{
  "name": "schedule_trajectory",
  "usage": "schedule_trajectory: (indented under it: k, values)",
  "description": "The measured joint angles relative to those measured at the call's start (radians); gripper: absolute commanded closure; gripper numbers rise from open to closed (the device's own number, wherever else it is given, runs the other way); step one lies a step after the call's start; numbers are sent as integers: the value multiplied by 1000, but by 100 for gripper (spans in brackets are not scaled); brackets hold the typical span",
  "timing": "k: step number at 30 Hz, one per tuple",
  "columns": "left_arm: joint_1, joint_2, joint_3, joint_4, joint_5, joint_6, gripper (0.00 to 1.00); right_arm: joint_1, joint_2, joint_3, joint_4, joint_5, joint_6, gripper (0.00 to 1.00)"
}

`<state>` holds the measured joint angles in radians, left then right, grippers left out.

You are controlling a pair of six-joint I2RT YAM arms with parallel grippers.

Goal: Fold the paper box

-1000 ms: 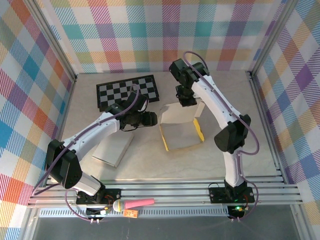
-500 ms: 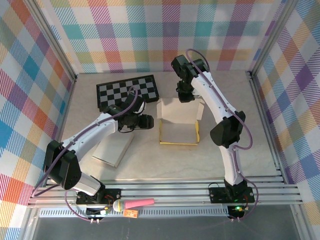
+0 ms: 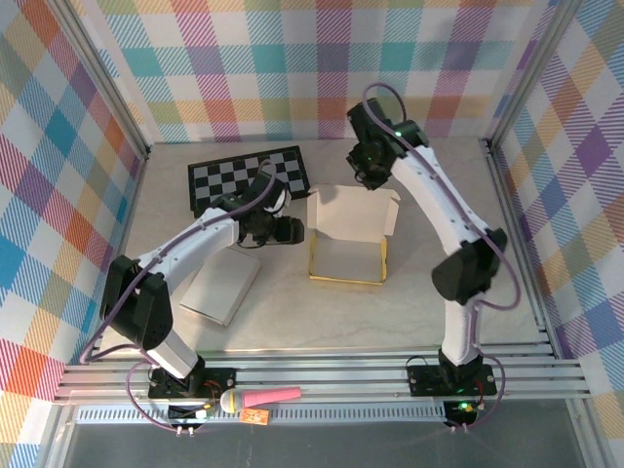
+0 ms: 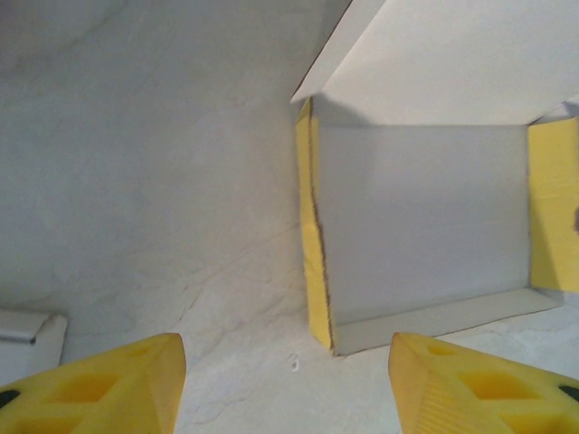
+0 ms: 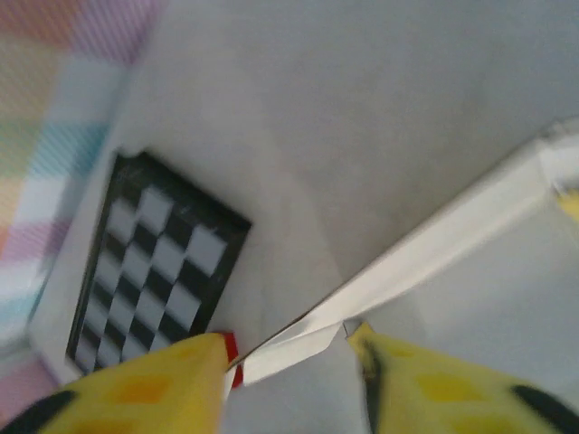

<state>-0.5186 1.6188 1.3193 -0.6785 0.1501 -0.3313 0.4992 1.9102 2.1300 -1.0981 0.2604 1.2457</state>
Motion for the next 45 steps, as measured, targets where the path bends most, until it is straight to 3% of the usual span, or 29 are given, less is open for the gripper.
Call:
schedule_trajectory:
  k: [4,8,15,24,34,45]
  values:
    - [40,69,100,5,56,45,39,-98,-225,-265,249,-216,-424,48]
    - [66,153,190,17,113,111,39,-234,-381,-476,346,-400,-778,47]
    - [70,273,314,23,148,218,39,-436,-494,-823,365,-561,-1099,48]
    - [70,357,369,23,137,262,42,-439,-389,-900,422,-613,-1264,49]
    - [70,392,417,25,154,273,56,-438,-233,-783,428,-668,-1323,53]
    - [69,421,433,24,172,273,75,-420,-205,-757,423,-684,-1344,69]
